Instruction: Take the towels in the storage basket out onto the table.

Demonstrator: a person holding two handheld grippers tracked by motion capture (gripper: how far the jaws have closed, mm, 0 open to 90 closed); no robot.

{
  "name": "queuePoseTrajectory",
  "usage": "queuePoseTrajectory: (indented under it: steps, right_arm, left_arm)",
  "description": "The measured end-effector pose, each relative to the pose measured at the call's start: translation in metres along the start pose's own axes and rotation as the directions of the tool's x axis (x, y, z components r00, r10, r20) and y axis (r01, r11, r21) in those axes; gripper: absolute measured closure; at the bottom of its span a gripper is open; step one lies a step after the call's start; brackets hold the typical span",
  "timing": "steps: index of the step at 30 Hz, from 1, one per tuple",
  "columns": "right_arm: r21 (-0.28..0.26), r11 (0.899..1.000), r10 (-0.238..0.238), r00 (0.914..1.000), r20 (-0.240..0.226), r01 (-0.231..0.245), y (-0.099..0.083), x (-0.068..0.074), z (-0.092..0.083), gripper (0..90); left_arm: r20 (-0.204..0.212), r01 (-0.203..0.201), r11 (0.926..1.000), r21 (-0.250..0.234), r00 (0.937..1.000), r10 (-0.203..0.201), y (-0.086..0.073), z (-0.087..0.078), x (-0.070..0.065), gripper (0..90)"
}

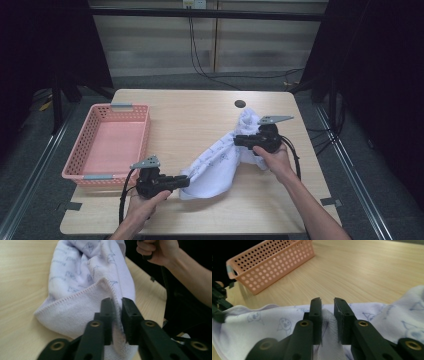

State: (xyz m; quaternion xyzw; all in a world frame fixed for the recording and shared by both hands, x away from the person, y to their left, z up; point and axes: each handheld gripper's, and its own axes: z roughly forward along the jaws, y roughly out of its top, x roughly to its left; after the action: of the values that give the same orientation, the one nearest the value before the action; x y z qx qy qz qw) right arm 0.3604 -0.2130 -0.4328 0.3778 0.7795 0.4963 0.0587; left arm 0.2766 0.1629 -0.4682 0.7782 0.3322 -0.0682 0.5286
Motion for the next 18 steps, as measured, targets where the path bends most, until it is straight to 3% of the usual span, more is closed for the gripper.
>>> queuePoseTrajectory:
  steps: [3,4,6,8,10,13,15,18]
  right_arm:
    - [0.043,0.999,0.0,0.9994,-0.035,0.001,-0.006,0.001,0.024,73.5]
    - [0.061,0.998,-0.006,0.9995,-0.031,0.008,-0.009,0.002,0.03,70.3]
    - [0.069,0.998,-0.012,0.9995,-0.029,0.014,-0.014,0.005,0.033,59.2]
    - [0.06,0.998,-0.01,0.9999,-0.008,0.01,-0.016,0.007,0.027,53.3]
    - [0.024,1.0,-0.014,0.9998,0.015,0.014,-0.016,0.01,0.013,47.8]
    - [-0.014,1.0,-0.01,0.9996,0.025,0.01,-0.017,0.016,-0.015,47.7]
    - [-0.02,1.0,-0.003,0.9998,0.02,0.003,-0.025,0.019,-0.03,47.9]
    - [0.01,1.0,-0.006,0.9999,-0.014,0.006,-0.044,0.026,-0.043,59.2]
  left_arm:
    - [-0.04,0.019,0.9994,-0.029,0.999,-0.02,0.0,-0.006,0.006,57.5]
    - [-0.063,0.011,0.9993,-0.035,0.9979,-0.013,0.001,-0.006,0.007,54.1]
    - [-0.064,0.009,0.9995,-0.029,0.9979,-0.011,0.004,-0.003,0.012,52.3]
    - [-0.087,-0.013,0.9999,-0.001,0.9961,0.012,0.007,0.006,0.016,50.4]
    - [-0.077,-0.03,0.9994,0.02,0.9966,0.031,0.008,0.016,0.017,48.3]
    - [-0.056,-0.062,0.9962,0.061,0.9963,0.065,0.008,0.024,0.013,44.4]
    - [-0.103,-0.073,0.9911,0.111,0.9911,0.085,0.006,0.029,0.012,46.2]
    - [-0.138,-0.065,0.9852,0.159,0.9866,0.087,0.001,0.031,0.018,71.4]
